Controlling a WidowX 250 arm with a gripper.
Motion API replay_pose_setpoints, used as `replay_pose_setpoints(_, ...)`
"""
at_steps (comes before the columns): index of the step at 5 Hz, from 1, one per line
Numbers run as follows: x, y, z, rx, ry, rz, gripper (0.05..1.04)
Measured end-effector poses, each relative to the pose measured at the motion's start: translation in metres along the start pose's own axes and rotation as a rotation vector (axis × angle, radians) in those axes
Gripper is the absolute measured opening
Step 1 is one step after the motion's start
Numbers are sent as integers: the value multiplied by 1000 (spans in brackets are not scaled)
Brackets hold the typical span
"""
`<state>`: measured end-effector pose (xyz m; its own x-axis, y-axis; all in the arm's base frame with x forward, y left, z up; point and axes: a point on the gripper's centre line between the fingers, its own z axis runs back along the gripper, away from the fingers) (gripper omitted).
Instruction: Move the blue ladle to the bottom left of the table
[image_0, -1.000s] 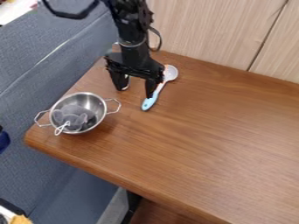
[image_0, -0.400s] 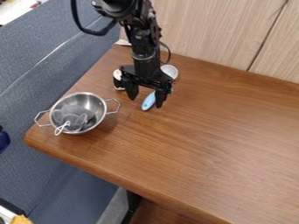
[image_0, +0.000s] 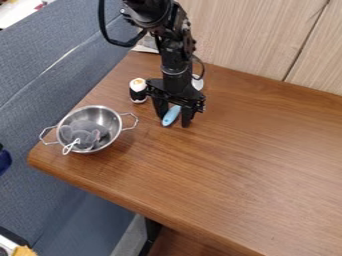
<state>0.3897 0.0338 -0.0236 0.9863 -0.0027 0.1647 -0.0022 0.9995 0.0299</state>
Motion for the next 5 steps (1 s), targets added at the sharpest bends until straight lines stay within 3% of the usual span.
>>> replay_pose_setpoints(1,0,-2,0,4,0,10,392)
replay_pose_setpoints(3,-8,-4,2,-12,33,20,340)
replay_pose_setpoints(4,-7,-7,13,-28,28,56,340)
replay_pose_setpoints(5,-5,-6,44,-15,-20,106,340)
